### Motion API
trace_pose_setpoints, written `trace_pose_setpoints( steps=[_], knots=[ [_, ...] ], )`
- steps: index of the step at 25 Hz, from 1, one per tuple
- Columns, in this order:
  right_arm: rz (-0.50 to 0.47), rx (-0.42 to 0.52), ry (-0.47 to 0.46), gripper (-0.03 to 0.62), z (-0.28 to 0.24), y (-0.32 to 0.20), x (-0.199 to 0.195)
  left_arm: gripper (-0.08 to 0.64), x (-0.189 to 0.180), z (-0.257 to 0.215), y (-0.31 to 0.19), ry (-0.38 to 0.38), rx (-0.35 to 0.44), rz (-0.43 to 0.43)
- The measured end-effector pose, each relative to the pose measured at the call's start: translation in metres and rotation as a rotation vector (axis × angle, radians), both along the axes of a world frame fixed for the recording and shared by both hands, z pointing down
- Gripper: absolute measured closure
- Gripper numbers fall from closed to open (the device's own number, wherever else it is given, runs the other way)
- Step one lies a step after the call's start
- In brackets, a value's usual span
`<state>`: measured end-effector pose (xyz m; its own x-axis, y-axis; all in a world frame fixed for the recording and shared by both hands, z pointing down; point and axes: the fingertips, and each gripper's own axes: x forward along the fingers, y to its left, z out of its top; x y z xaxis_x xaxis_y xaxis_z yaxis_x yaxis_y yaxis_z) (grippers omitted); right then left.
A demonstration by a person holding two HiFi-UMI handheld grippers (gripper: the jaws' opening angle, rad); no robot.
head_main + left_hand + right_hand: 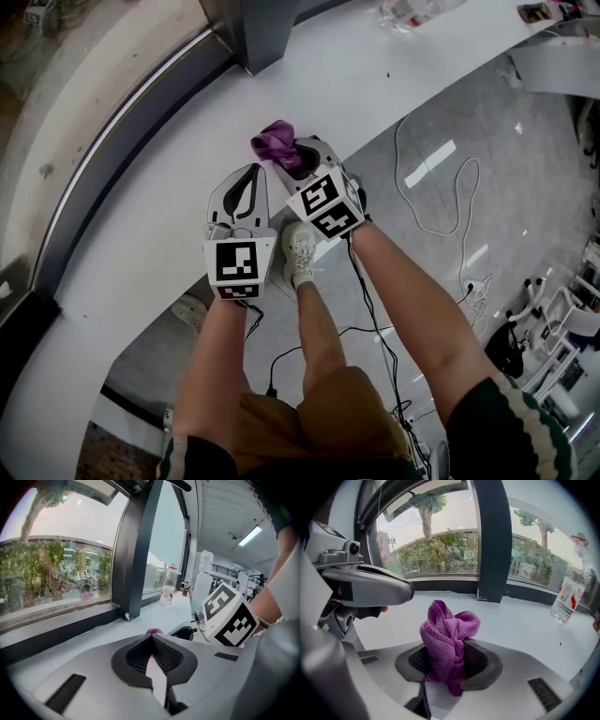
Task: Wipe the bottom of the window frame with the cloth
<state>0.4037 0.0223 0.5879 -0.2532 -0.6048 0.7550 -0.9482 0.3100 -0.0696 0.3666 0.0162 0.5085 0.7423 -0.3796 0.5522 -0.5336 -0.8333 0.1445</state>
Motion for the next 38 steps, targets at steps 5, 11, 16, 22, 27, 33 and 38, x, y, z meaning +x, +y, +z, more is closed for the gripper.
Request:
trace_pose_setpoints(
  steps=[5,11,16,22,27,33,38],
  knots=[
    [0.007,0.004,-0.009,0.431,-0.001,0.021,0.001,0.555,0.002,0.002,0.016,-0.009,-0.007,0.009],
    [0.014,-0.003,-0.013,0.431,0.000,0.041,0.001,0.555,0.007,0.010,0.031,-0.018,-0.027,0.018],
    [0.012,0.006,-0.026,0.431,-0.002,0.052,0.004,0.555,0.005,0.017,0.039,-0.032,-0.044,0.004],
    [0.007,0.008,-0.032,0.431,0.000,0.068,0.004,0.555,-0.001,0.019,0.045,-0.042,-0.061,-0.035],
    [0.019,-0.003,-0.038,0.431,0.002,0.070,0.003,0.555,-0.007,0.020,0.048,-0.056,-0.051,-0.028],
    [0.105,0.028,-0.036,0.431,0.002,0.066,0.007,0.555,-0.025,0.016,0.047,-0.053,-0.045,-0.026],
    [0.082,-0.007,-0.020,0.431,0.003,0.069,0.003,0.555,-0.044,0.014,0.042,-0.041,-0.055,-0.070]
  ],
)
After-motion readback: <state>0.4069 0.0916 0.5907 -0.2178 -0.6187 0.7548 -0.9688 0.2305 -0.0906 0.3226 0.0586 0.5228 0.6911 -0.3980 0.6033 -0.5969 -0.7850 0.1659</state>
